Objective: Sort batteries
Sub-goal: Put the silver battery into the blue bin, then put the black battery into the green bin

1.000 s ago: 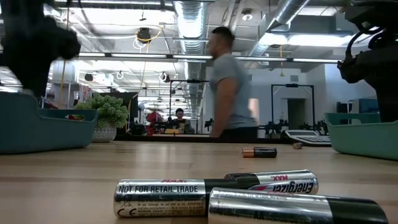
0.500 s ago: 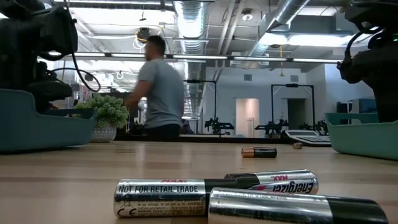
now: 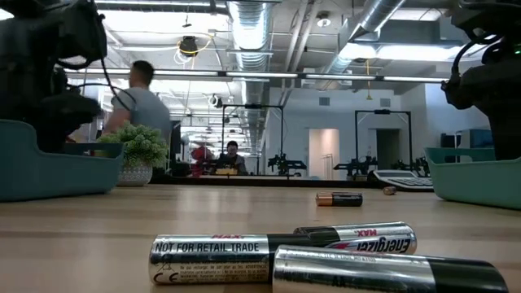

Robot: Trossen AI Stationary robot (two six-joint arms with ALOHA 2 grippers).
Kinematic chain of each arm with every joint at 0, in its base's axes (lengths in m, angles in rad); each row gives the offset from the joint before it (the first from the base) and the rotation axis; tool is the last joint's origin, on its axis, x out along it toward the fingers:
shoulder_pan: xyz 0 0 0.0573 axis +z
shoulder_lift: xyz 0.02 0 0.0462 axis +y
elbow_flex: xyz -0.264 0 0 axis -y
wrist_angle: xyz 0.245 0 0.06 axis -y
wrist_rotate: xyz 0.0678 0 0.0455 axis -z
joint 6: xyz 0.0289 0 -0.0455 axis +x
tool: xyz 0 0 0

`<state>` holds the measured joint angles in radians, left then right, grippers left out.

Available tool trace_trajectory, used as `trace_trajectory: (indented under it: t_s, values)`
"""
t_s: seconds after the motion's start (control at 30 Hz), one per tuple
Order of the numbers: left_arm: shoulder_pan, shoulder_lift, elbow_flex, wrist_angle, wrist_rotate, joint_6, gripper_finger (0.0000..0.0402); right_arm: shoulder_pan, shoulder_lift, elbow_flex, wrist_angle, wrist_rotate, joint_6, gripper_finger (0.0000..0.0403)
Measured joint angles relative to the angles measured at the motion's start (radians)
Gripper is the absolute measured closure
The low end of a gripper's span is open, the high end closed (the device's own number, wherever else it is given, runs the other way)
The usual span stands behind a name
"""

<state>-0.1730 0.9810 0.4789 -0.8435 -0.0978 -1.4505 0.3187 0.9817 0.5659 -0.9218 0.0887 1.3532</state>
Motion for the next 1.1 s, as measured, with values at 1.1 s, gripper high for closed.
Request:
trace_trajectory:
  t_s: [1.1]
  values:
    - [-0.143,0.007,0.515,-0.471,-0.208,0.042,0.0255,0.000,-0.002,0.299,-0.012,0.120,-0.204,0.0231]
